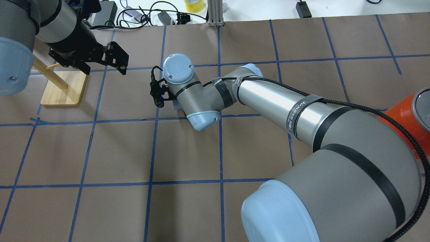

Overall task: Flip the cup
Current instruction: 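Carry the cup toward the left gripper and tilt it sideways, then release the cup on its side and raise the right gripper away, then reach the left gripper to the lying cup and grasp its base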

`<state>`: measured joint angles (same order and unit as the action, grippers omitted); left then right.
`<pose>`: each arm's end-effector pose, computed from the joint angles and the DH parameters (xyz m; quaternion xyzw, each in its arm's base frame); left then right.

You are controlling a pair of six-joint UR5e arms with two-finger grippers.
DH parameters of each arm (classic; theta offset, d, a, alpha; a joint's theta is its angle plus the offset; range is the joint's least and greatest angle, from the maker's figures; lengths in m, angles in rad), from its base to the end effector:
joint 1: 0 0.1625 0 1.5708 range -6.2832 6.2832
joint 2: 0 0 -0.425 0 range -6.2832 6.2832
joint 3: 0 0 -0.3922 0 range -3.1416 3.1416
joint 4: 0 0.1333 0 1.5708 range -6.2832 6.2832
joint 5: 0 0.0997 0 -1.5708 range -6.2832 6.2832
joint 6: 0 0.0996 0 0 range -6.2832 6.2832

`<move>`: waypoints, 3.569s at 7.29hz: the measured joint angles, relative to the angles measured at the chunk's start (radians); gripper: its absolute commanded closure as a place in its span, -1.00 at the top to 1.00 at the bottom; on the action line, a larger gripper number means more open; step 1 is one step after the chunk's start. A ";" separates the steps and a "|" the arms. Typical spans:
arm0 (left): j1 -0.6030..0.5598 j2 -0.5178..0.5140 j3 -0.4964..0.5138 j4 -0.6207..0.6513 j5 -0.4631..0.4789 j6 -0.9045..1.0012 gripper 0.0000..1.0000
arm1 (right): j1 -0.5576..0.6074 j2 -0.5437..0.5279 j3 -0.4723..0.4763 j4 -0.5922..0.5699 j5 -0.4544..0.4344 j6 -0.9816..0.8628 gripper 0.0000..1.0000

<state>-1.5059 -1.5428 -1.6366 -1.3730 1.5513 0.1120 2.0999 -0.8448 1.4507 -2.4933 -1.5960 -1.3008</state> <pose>-0.1029 -0.5020 0.4901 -0.0243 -0.9965 0.0804 0.0026 0.4815 -0.5644 0.1934 0.7813 -0.6037 0.1414 0.0709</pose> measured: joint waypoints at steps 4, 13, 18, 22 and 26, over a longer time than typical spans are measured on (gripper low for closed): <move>0.092 -0.099 0.025 -0.016 -0.066 0.093 1.00 | -0.005 -0.002 -0.002 -0.003 -0.001 0.001 0.99; 0.219 -0.427 -0.090 0.013 -0.742 0.330 0.95 | -0.369 -0.316 0.003 0.418 -0.017 0.838 1.00; 0.219 -0.518 -0.235 0.091 -0.962 0.319 0.90 | -0.541 -0.508 0.005 0.728 -0.009 1.219 1.00; 0.173 -0.587 -0.196 0.125 -1.050 0.282 -0.57 | -0.580 -0.524 0.007 0.751 -0.008 1.218 1.00; 0.144 -0.602 -0.157 0.145 -1.050 0.235 -1.00 | -0.583 -0.523 0.008 0.749 -0.005 1.215 1.00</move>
<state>-1.3614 -2.1446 -1.7934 -1.2282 0.5009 0.3466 1.5172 -1.3673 1.4588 -1.7439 -1.6015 -0.0857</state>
